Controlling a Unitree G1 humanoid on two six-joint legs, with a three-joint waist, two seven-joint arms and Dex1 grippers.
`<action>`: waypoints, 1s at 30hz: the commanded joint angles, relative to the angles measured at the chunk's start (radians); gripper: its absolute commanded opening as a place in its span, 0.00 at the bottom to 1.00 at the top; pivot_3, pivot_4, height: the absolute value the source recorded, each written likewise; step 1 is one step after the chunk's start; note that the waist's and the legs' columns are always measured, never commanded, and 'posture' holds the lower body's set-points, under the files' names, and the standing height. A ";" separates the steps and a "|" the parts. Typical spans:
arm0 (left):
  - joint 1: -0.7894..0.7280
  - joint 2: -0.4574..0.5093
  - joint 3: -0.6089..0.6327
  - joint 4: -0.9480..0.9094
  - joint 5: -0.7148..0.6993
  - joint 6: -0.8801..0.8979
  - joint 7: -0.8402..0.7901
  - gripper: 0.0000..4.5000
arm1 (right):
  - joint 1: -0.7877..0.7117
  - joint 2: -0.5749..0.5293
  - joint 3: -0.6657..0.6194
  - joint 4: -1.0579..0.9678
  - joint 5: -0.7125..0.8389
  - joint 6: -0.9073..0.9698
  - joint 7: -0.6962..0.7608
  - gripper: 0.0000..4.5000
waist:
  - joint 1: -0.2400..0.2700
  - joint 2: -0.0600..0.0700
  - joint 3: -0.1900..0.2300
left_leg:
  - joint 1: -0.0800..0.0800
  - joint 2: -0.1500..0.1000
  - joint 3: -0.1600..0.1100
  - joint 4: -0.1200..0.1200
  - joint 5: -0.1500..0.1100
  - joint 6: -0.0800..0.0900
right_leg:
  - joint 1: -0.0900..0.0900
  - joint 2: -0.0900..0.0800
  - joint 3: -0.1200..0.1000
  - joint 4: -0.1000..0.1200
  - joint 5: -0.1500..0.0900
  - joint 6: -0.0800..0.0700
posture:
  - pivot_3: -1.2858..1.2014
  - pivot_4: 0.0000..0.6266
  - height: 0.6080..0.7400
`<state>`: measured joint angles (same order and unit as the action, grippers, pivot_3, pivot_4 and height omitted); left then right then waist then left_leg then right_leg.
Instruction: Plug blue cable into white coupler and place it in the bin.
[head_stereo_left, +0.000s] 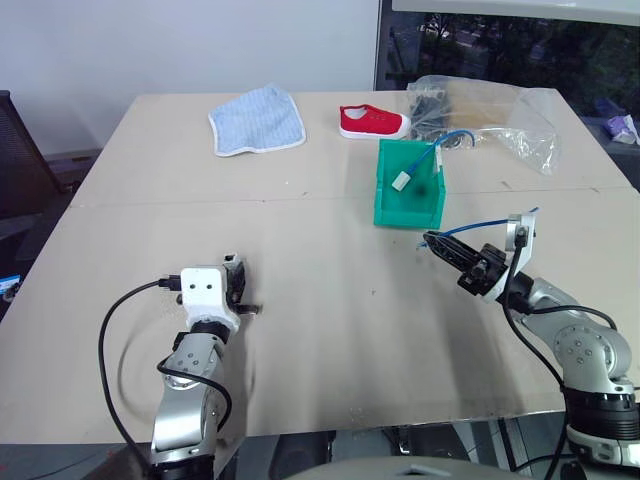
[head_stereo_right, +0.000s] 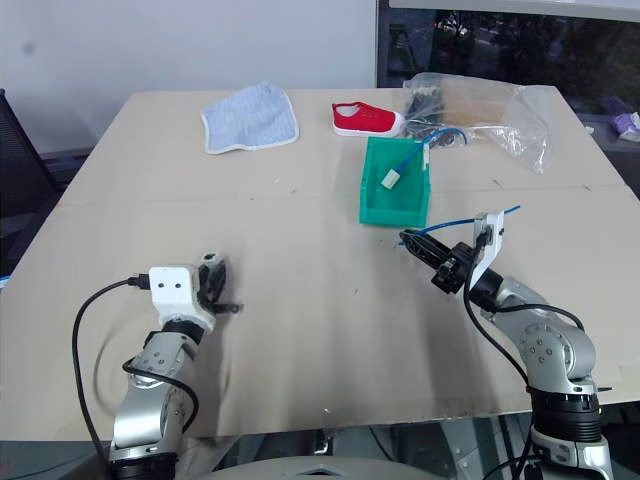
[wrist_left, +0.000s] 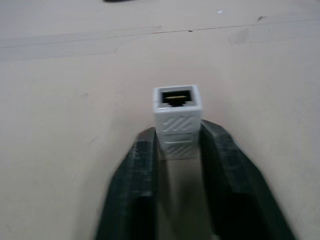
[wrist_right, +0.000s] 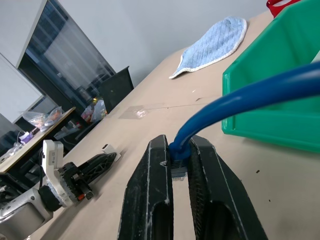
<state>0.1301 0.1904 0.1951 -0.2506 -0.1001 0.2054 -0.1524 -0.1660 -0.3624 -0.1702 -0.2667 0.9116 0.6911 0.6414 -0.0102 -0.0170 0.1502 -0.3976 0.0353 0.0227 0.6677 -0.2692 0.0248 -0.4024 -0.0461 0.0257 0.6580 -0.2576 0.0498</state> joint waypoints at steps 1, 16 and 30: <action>0.016 -0.004 -0.049 0.042 0.008 0.017 -0.023 0.10 | 0.003 0.001 -0.006 -0.043 0.009 -0.013 0.001 0.00 | 0.000 0.000 0.000 | 0.000 0.000 0.000 0.000 0.000 0.000 | 0.000 0.000 0.000 0.000 0.000 0.000 | 0.52 0.24 1.00; -0.443 0.243 -0.420 0.389 -0.084 -0.199 -0.885 0.10 | -0.091 -0.168 0.180 -0.069 -0.210 -0.103 0.179 0.00 | 0.022 0.001 0.000 | 0.000 -0.006 -0.001 0.002 0.000 0.001 | 0.001 0.000 -0.001 0.000 0.000 -0.001 | 0.52 0.24 1.00; -0.888 0.093 -0.578 1.110 0.028 -0.673 -1.337 0.10 | -0.213 -0.232 0.368 0.164 -0.504 -0.394 0.461 0.00 | 0.025 -0.001 0.001 | -0.005 -0.007 -0.003 0.002 0.000 0.001 | 0.000 0.003 -0.006 -0.001 -0.002 0.003 | 0.52 0.24 1.00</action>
<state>-0.7556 0.2950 -0.3629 0.7979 -0.1167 -0.4240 -1.4737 -0.3864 -0.5799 0.1998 -0.0960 0.4233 0.3326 1.0763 0.0152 -0.0175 0.1509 -0.4021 0.0284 0.0198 0.6703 -0.2691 0.0257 -0.4020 -0.0437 0.0204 0.6569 -0.2599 0.0530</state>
